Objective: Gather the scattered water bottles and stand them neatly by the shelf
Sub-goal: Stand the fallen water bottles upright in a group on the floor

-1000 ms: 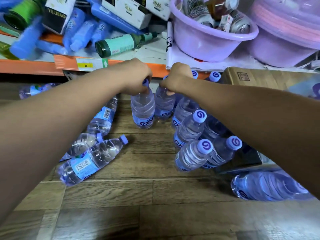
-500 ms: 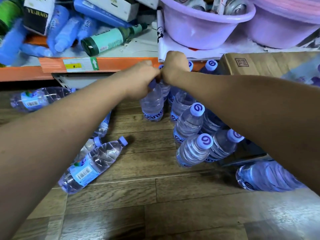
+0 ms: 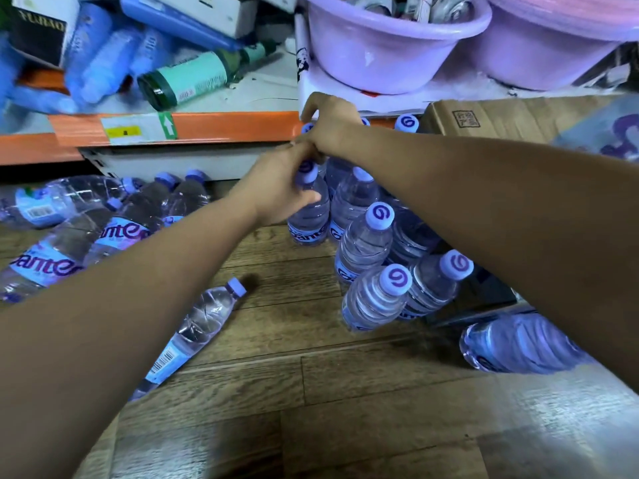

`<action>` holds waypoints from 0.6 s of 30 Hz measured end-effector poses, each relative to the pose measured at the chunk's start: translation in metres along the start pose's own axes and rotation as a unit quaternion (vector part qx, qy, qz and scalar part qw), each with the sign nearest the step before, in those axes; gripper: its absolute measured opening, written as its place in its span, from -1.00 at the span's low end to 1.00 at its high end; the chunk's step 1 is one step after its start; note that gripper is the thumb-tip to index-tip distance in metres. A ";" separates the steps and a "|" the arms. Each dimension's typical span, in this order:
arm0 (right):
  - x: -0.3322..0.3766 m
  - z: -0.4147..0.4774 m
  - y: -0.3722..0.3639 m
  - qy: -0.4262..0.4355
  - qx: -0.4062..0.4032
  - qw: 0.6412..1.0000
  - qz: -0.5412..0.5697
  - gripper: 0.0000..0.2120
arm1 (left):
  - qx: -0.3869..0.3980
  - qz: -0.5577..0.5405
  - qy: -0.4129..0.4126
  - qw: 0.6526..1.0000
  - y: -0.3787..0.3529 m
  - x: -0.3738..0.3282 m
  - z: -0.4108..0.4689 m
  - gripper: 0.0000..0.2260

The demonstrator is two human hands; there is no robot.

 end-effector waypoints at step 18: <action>0.010 0.003 0.001 -0.048 0.045 0.996 0.065 -0.85 | -0.059 -0.098 0.192 0.975 -0.018 -0.001 -0.003 -0.65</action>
Point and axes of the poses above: each hand's wrist, its own z-axis towards the middle knuckle, its own y-axis out of the back of the hand, x = y × z, the point moved 1 cm from there along z, towards the middle knuckle, and after that the axes turned 1 degree about -y, right-handed, at the moved point
